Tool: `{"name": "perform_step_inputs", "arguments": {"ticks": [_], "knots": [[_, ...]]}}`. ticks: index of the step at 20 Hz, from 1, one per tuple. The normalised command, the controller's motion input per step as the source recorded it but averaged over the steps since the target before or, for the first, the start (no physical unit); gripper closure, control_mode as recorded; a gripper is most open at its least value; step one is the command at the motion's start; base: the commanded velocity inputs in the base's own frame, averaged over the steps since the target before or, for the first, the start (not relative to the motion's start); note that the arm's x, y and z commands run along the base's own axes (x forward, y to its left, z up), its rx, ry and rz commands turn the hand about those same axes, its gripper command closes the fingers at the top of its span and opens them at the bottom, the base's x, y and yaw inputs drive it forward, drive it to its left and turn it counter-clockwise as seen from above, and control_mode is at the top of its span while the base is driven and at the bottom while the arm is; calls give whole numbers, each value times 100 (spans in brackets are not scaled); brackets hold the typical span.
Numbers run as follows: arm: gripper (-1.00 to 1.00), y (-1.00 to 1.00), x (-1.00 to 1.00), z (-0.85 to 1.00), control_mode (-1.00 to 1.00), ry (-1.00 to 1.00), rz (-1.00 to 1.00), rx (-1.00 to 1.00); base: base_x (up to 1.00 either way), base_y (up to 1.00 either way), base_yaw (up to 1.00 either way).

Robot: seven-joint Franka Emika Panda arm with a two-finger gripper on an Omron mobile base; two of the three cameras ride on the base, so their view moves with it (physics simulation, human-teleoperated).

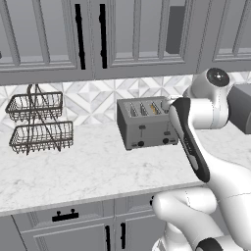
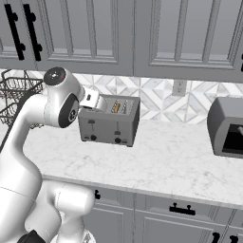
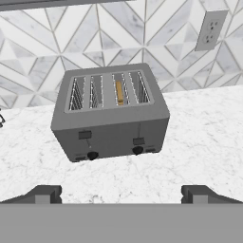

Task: Start the toaster. Once the lever pops up, take the bread to the plate on the dining counter.

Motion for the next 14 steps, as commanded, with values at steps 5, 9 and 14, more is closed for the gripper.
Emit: {"name": "perform_step_inputs", "arguments": {"ticks": [5,9,14], "knots": [[-100,0,0,0,-100,0,0,0,0,0,0],[-100,0,0,0,-100,0,0,0,0,0,0],[-100,0,0,0,-100,0,0,0,0,0,0]]}}
